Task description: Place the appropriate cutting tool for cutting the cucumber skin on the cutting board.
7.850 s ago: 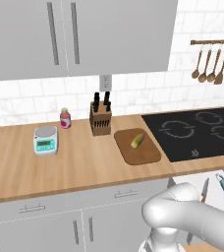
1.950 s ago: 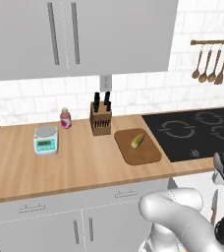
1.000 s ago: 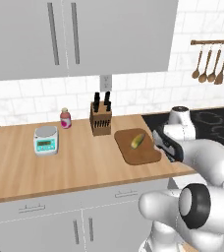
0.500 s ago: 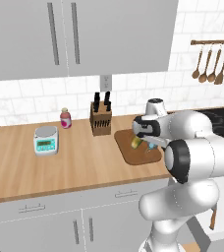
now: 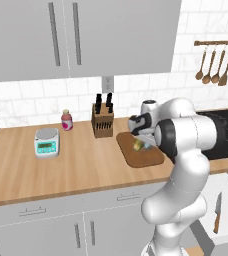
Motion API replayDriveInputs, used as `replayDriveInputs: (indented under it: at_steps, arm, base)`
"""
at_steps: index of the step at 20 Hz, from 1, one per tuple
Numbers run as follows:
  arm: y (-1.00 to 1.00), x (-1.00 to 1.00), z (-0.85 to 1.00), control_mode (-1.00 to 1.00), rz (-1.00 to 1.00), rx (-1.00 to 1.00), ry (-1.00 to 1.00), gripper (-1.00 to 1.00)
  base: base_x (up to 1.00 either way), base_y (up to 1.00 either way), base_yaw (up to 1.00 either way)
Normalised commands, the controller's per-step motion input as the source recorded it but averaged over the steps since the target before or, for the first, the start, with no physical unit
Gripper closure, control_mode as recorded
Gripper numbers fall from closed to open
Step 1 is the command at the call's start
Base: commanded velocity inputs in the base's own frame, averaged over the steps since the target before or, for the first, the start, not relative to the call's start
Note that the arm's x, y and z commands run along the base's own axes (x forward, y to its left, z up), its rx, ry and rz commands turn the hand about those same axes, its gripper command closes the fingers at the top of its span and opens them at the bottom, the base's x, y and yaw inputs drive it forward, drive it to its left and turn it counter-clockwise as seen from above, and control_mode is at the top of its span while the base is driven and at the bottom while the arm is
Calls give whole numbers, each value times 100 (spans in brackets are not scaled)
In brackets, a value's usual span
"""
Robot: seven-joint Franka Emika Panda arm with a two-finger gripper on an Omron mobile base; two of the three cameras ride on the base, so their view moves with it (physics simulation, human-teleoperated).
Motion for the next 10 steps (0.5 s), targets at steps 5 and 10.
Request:
replayDriveInputs:
  at_steps: [5, 10]
  arm:
    - [5, 2, -31, -100, -2, 5, 3, 100]
    - [7, -22, -8, -100, -2, 7, 0, 100]
  base:
    - [0, 0, 0]
    - [0, 0, 0]
